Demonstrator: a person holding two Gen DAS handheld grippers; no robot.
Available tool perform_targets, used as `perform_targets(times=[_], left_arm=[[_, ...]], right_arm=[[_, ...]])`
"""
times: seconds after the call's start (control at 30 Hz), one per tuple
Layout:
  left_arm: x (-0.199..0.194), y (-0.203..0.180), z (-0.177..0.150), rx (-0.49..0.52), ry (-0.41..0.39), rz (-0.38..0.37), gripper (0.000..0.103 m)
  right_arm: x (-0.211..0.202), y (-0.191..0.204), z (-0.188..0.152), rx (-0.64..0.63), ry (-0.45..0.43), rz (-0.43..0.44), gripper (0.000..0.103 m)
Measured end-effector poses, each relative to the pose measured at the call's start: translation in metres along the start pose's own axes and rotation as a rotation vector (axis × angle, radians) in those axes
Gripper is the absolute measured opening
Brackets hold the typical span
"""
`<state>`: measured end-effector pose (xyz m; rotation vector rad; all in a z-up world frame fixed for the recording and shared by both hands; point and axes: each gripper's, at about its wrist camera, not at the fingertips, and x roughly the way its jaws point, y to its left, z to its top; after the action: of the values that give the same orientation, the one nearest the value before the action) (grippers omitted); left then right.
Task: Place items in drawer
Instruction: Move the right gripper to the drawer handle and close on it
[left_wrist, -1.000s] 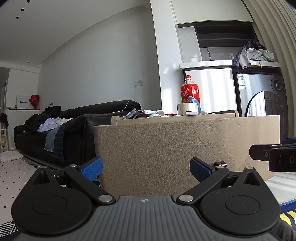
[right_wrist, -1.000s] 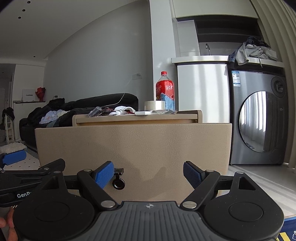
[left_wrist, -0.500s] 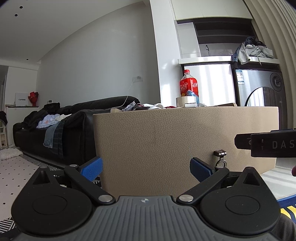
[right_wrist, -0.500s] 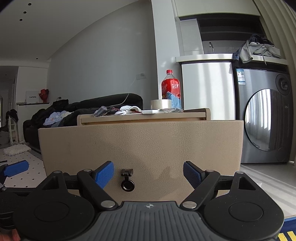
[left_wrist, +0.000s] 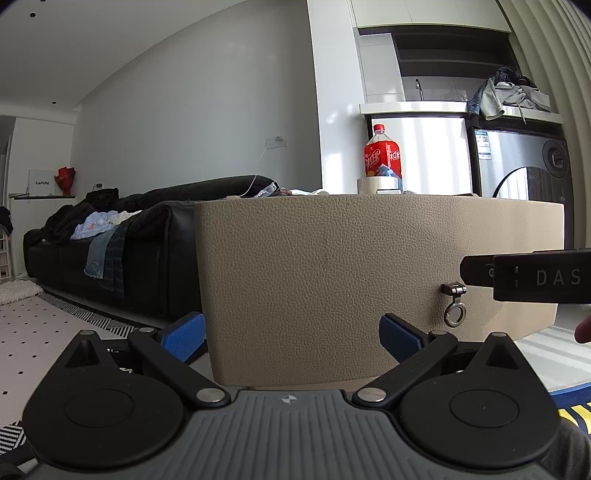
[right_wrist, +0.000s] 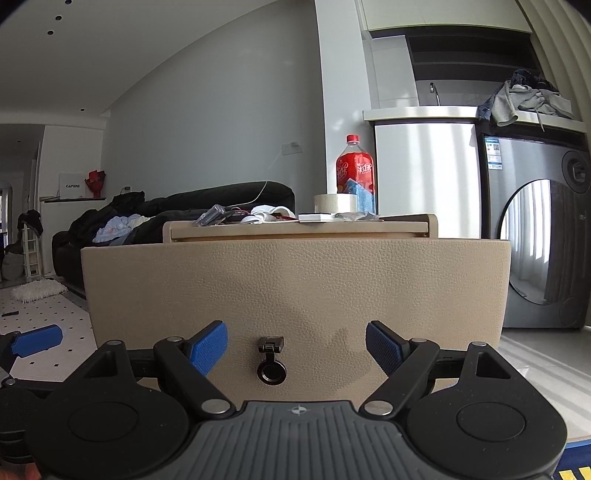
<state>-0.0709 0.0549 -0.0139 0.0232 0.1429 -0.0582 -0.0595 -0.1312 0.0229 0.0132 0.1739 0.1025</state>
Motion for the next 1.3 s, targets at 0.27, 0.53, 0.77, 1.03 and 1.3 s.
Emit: perform_targets(times=[0.27, 0.53, 0.77, 1.03, 1.3], left_arm=[[-0.002, 0.0, -0.004, 0.002, 0.009, -0.006, 0.103], [0.001, 0.001, -0.005, -0.008, 0.026, -0.01, 0.103], [0.001, 0.0, -0.005, -0.008, 0.035, -0.014, 0.103], [-0.001, -0.003, -0.007, -0.008, 0.045, -0.021, 0.103], [-0.001, -0.002, -0.01, -0.012, 0.055, -0.024, 0.103]], right_arm=[[0.014, 0.002, -0.002, 0.002, 0.024, 0.01, 0.081], [0.026, 0.007, -0.004, -0.014, 0.058, 0.019, 0.058], [0.032, 0.01, -0.009, -0.018, 0.083, 0.012, 0.034], [0.035, 0.015, -0.012, -0.036, 0.095, 0.019, 0.022], [0.039, 0.02, -0.014, -0.056, 0.096, 0.009, 0.017]])
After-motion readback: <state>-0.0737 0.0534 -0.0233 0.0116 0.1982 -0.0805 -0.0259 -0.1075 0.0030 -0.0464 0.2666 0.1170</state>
